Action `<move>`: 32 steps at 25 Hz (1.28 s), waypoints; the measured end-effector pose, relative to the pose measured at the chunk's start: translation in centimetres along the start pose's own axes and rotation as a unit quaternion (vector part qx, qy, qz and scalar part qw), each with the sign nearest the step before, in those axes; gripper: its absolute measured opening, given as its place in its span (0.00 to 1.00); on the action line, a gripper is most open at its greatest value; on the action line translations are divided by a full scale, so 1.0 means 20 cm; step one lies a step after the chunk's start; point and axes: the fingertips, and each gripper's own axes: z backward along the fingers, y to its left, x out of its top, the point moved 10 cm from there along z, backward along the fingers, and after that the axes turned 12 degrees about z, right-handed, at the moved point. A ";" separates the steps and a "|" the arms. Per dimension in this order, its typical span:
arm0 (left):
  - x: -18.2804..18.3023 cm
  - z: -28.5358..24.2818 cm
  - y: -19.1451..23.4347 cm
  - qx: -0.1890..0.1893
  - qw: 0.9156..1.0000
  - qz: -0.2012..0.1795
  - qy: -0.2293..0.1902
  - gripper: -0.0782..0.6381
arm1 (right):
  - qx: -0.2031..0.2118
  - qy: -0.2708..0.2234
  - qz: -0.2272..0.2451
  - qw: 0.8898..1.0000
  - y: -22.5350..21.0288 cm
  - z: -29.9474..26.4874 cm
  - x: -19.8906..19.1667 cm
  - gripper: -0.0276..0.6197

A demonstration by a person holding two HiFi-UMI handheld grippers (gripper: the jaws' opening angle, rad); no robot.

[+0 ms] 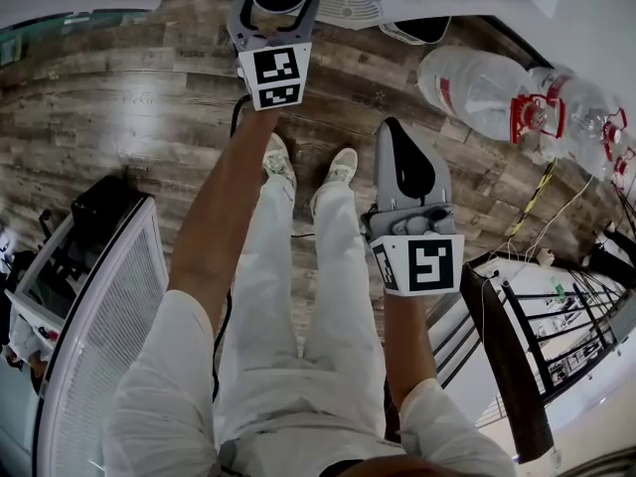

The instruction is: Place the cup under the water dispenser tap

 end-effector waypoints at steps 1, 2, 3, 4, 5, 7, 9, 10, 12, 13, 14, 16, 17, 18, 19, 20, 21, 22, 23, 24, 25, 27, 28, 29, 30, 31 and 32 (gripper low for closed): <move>0.00 0.00 0.00 0.000 1.000 0.002 0.005 0.66 | 0.000 -0.001 -0.001 1.000 0.00 0.00 0.00 0.04; 0.00 0.00 0.00 -0.001 1.000 0.004 0.008 0.67 | 0.001 -0.002 -0.001 1.000 0.00 0.00 0.01 0.04; 0.00 0.01 0.00 -0.003 1.000 0.005 0.012 0.67 | 0.002 -0.003 -0.002 1.000 0.00 0.00 0.02 0.04; 0.01 0.01 0.00 -0.003 1.000 0.006 0.014 0.67 | 0.003 -0.004 -0.002 1.000 0.01 0.01 0.03 0.04; 0.01 0.01 0.00 -0.001 1.000 0.008 0.016 0.67 | 0.004 -0.005 -0.002 1.000 0.01 0.01 0.03 0.04; 0.02 0.02 0.01 0.004 1.000 0.015 0.019 0.67 | 0.004 -0.006 -0.001 1.000 0.01 0.01 0.05 0.04; 0.03 0.03 0.01 0.002 0.999 0.013 0.029 0.67 | 0.003 -0.008 0.000 1.000 0.01 0.02 0.06 0.04; 0.03 0.04 0.00 -0.002 0.999 0.009 0.036 0.67 | 0.002 -0.010 -0.001 1.000 0.01 0.03 0.08 0.04; 0.03 0.07 0.00 -0.010 0.999 0.004 0.044 0.67 | -0.001 -0.013 -0.002 1.000 0.01 0.05 0.11 0.04; 0.04 0.09 0.00 -0.010 0.999 0.003 0.046 0.67 | -0.002 -0.015 -0.003 1.000 0.01 0.05 0.12 0.04; 0.05 0.11 -0.01 -0.010 0.999 0.004 0.048 0.67 | -0.004 -0.016 -0.003 1.000 0.01 0.06 0.14 0.04; 0.06 0.15 -0.02 -0.007 0.999 0.009 0.050 0.67 | -0.007 -0.018 -0.003 1.000 0.01 0.08 0.16 0.04; 0.07 0.17 -0.02 -0.006 0.999 0.012 0.050 0.67 | -0.007 -0.019 -0.003 1.000 0.01 0.09 0.17 0.04; 0.09 0.19 -0.03 -0.003 0.999 0.016 0.049 0.67 | -0.007 -0.020 -0.002 1.000 0.01 0.10 0.19 0.04; 0.11 0.21 -0.04 -0.001 0.999 0.019 0.048 0.67 | -0.007 -0.022 0.000 1.000 0.01 0.11 0.20 0.04; 0.14 0.24 -0.05 0.001 0.999 0.022 0.046 0.67 | -0.006 -0.024 0.002 1.000 0.02 0.12 0.23 0.04; 0.16 0.27 -0.06 0.001 0.999 0.027 0.045 0.67 | -0.006 -0.026 0.002 1.000 0.02 0.13 0.25 0.04; 0.19 0.30 -0.07 0.000 0.999 0.032 0.044 0.67 | -0.007 -0.029 0.002 1.000 0.02 0.14 0.27 0.04; 0.22 0.33 -0.08 -0.003 0.998 0.037 0.044 0.67 | -0.008 -0.032 0.000 0.999 0.01 0.16 0.30 0.04; 0.25 0.37 -0.10 -0.007 0.998 0.041 0.043 0.67 | -0.009 -0.034 -0.001 0.999 0.01 0.18 0.32 0.04; 0.28 0.40 -0.11 -0.012 0.998 0.041 0.043 0.67 | -0.010 -0.037 -0.001 0.999 0.01 0.20 0.35 0.04; 0.35 0.46 -0.13 -0.015 0.998 0.036 0.040 0.66 | -0.011 -0.042 0.000 0.999 0.02 0.23 0.39 0.04; 0.39 0.49 -0.13 -0.014 0.999 0.036 0.036 0.64 | -0.011 -0.045 0.001 0.999 0.02 0.25 0.42 0.04; 0.44 0.52 -0.14 -0.011 0.999 0.038 0.031 0.62 | -0.010 -0.047 0.003 0.999 0.02 0.26 0.44 0.04; 0.48 0.56 -0.14 -0.009 0.999 0.043 0.026 0.61 | -0.010 -0.048 0.005 0.999 0.02 0.28 0.45 0.04; 0.53 0.59 -0.15 -0.006 0.998 0.052 0.022 0.58 | -0.010 -0.049 0.006 0.999 0.03 0.30 0.47 0.04; 0.58 0.63 -0.16 -0.006 0.998 0.062 0.019 0.57 | -0.010 -0.049 0.006 0.999 0.03 0.32 0.49 0.04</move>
